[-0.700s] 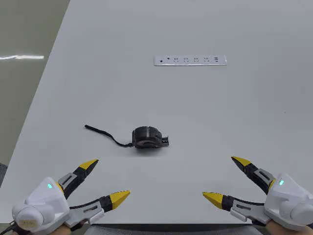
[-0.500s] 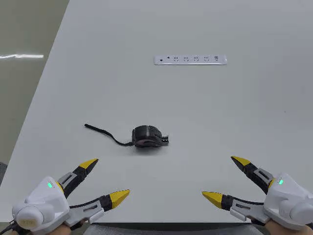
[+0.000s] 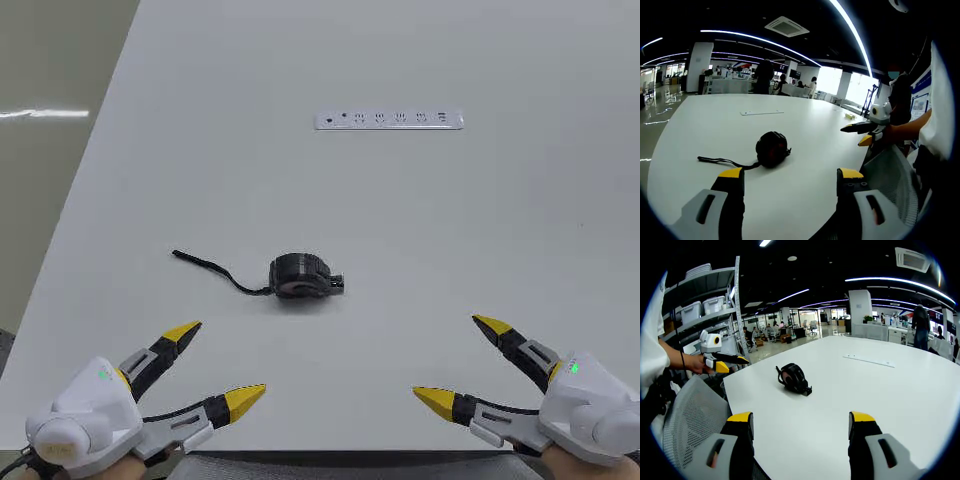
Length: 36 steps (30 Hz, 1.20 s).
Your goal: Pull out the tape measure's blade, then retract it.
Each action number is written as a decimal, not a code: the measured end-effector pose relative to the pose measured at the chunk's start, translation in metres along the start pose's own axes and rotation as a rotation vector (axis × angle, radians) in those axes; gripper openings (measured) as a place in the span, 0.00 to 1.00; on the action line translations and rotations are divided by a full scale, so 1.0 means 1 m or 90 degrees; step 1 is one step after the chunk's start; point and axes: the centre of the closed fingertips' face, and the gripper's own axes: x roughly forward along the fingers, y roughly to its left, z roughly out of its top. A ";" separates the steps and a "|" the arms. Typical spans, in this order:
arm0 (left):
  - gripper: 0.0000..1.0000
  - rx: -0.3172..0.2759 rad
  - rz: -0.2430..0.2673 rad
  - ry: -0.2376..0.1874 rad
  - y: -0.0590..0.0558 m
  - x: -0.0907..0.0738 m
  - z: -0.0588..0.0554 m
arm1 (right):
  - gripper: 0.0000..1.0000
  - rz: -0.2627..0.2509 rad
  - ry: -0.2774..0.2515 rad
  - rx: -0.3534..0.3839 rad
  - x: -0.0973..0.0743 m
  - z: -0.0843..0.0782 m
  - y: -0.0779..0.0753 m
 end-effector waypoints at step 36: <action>0.75 0.043 -0.071 0.044 0.014 0.020 -0.001 | 0.73 0.048 -0.026 -0.007 0.015 0.000 -0.006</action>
